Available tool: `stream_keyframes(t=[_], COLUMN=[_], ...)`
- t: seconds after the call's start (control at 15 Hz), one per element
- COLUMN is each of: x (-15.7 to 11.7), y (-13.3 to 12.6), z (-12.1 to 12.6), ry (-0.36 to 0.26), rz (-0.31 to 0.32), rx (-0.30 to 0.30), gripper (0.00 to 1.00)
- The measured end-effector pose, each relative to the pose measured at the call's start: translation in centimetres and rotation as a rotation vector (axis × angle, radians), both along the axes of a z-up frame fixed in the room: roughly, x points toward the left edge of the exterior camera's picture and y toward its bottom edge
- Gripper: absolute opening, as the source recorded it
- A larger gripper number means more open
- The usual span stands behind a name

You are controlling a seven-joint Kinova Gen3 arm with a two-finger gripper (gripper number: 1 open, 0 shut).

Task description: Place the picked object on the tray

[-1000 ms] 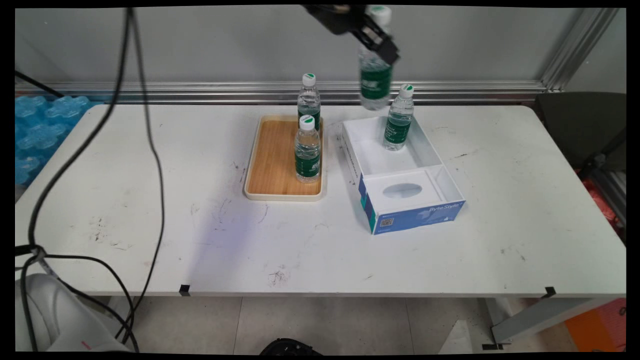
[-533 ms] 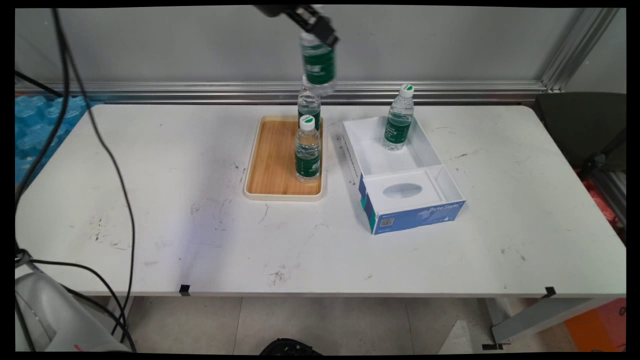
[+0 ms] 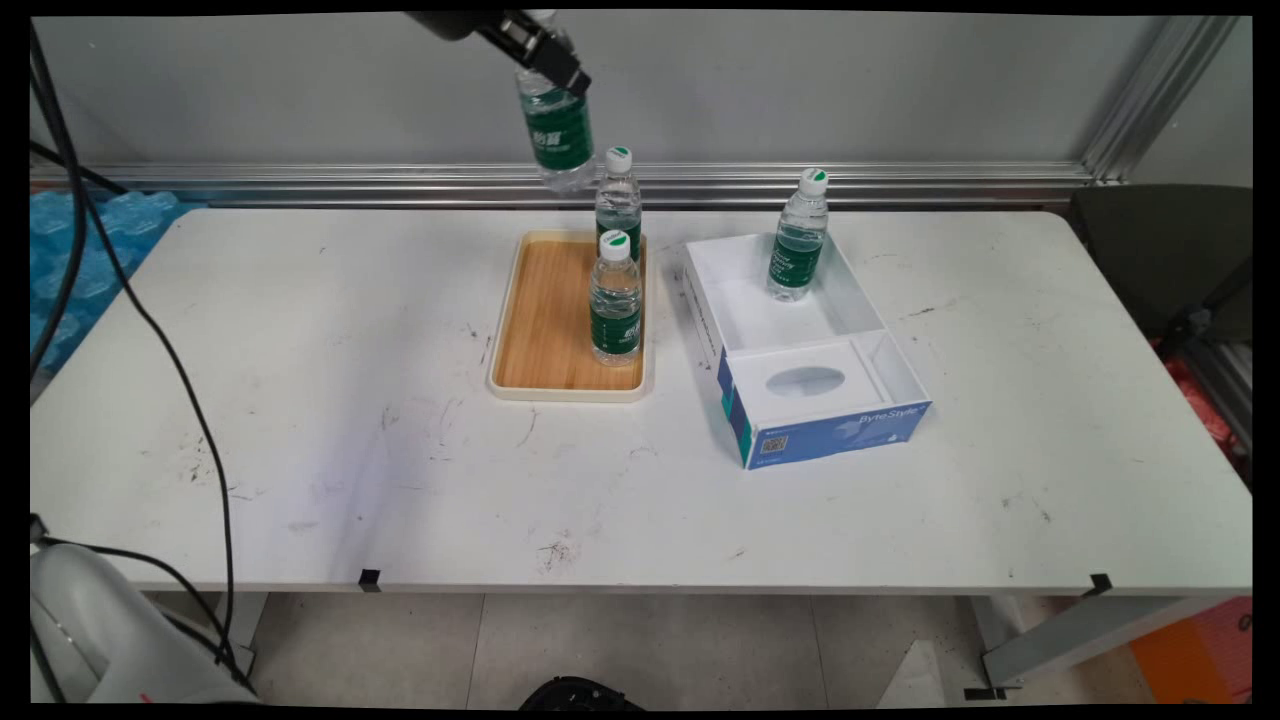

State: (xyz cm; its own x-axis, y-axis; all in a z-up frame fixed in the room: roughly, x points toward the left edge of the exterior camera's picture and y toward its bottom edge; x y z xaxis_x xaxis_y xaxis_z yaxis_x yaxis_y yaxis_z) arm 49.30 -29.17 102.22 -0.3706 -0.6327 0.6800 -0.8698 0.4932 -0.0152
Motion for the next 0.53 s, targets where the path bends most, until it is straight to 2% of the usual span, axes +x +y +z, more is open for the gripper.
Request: stream_keyframes(t=[0.33, 0.53], x=[0.9, 1.1], y=[-0.1, -0.5], z=[-2.6, -5.1], ry=[0.009, 0.012], rz=[0.050, 0.084], rx=[0.036, 0.062], gripper=[0.00, 0.00])
